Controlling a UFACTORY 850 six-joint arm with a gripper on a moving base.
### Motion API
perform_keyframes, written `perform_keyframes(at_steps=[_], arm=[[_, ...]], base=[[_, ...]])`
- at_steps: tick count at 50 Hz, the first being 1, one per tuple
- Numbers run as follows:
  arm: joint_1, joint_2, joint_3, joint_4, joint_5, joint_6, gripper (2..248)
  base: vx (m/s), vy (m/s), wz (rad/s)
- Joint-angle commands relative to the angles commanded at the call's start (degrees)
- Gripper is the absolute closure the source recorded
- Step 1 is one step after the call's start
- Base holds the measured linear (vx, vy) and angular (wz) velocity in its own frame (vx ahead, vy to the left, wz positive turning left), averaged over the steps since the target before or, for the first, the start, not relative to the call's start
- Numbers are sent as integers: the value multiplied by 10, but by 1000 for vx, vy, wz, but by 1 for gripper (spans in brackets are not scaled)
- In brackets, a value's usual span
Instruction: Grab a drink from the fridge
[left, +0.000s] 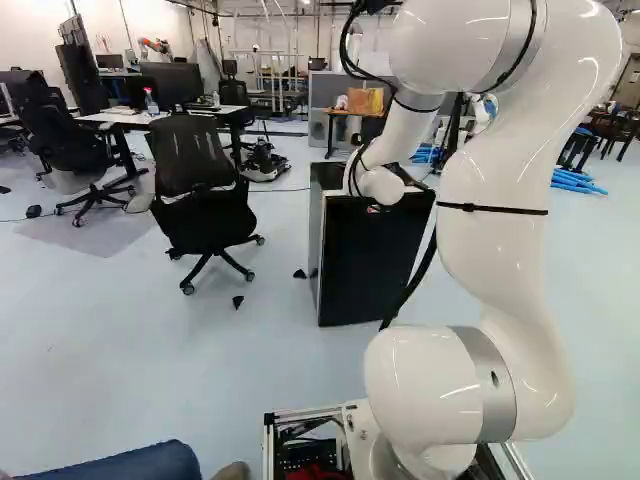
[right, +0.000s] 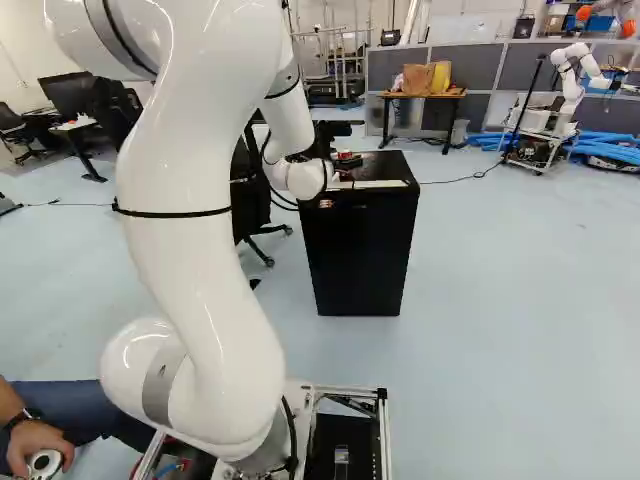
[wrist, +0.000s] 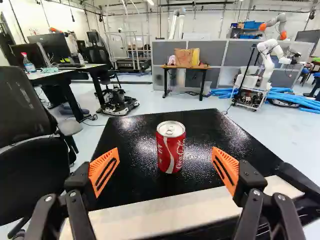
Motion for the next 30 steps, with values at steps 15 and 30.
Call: perform_keyframes(at_steps=[15,30], arm=[[0,-5,-6,0,0,0,3],[-2,-12,-15,0,0,0,3]], base=[[0,0,0],[0,0,0]])
